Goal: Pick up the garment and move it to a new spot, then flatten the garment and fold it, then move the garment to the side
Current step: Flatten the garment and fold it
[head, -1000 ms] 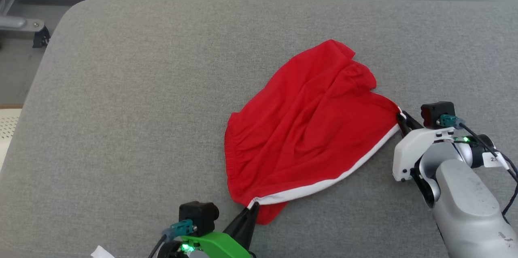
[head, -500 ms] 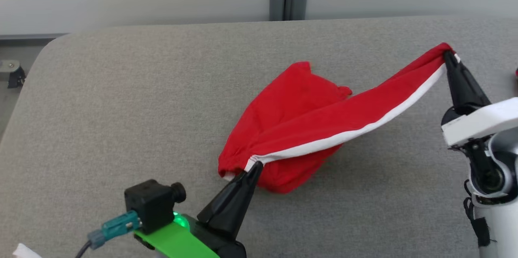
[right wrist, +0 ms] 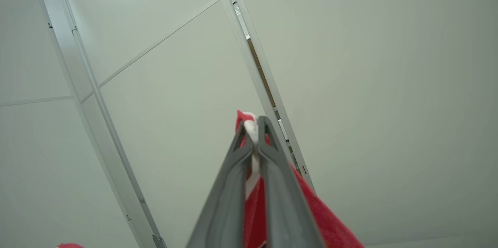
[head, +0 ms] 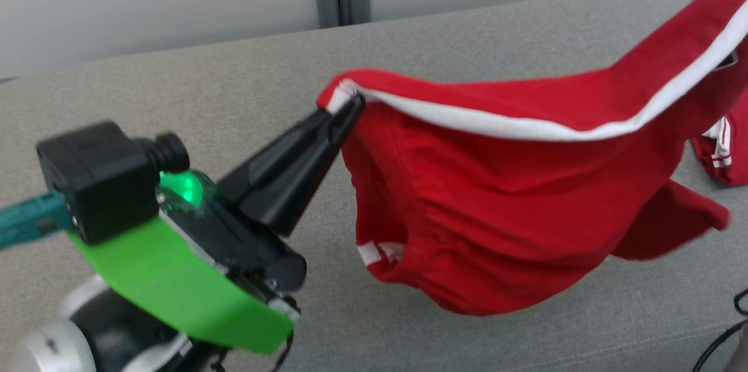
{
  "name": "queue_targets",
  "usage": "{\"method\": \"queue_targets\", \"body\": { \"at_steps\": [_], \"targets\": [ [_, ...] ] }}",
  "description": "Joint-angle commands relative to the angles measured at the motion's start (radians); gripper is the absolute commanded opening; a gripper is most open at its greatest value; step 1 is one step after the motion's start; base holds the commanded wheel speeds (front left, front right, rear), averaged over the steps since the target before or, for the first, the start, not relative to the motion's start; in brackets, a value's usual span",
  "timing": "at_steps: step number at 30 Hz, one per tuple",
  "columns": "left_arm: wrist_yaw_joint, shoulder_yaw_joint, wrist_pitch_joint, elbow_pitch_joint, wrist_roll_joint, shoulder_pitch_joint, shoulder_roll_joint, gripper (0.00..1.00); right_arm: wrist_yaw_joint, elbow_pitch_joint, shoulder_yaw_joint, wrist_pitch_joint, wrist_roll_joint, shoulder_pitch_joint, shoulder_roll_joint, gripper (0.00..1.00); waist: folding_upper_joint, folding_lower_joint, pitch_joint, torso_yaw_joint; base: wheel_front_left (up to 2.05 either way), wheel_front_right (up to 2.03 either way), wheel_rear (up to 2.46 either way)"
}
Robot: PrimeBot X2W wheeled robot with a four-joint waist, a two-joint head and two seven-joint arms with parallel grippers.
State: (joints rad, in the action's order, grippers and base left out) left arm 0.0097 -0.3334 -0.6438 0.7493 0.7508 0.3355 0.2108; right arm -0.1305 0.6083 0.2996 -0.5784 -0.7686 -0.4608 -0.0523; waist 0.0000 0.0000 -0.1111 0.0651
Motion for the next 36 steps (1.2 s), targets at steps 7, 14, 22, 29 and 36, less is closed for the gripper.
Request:
{"method": "queue_targets", "body": {
  "at_steps": [7, 14, 22, 29, 36],
  "targets": [
    [-0.02, 0.087, -0.059, -0.298, -0.009, 0.44, 0.007, 0.0, 0.0, -0.284, -0.03, 0.039, 0.146, -0.415, 0.001, 0.0, 0.0, 0.0, -0.261, 0.057, 0.0, 0.0, 0.0],
    [-0.066, 0.12, 0.111, -0.771, -0.099, 0.843, -0.053, 0.0, 0.0, -0.786, -0.059, 0.28, 0.248, -0.832, 0.001, 0.0, 0.0, 0.0, -0.406, 0.043, 0.0, 0.0, 0.0],
    [-0.133, 0.053, 0.515, -1.188, -0.229, 1.12, -0.059, 0.0, 0.0, -1.272, -0.154, 0.627, 0.147, -1.09, 0.002, 0.0, 0.0, 0.0, -0.491, 0.058, 0.0, 0.0, 0.0],
    [-0.14, -0.156, 0.81, -1.28, -0.195, 0.923, 0.012, 0.0, 0.0, -1.307, -0.309, 0.76, 0.017, -0.811, -0.001, 0.0, 0.0, 0.0, -0.437, 0.081, 0.0, 0.0, 0.0],
    [-0.14, -0.266, 0.873, -1.111, -0.1, 0.521, 0.105, 0.0, 0.0, -1.087, -0.317, 0.713, -0.046, -0.375, -0.076, 0.0, 0.0, 0.0, -0.386, 0.068, 0.0, 0.0, 0.0]
  ]
}}
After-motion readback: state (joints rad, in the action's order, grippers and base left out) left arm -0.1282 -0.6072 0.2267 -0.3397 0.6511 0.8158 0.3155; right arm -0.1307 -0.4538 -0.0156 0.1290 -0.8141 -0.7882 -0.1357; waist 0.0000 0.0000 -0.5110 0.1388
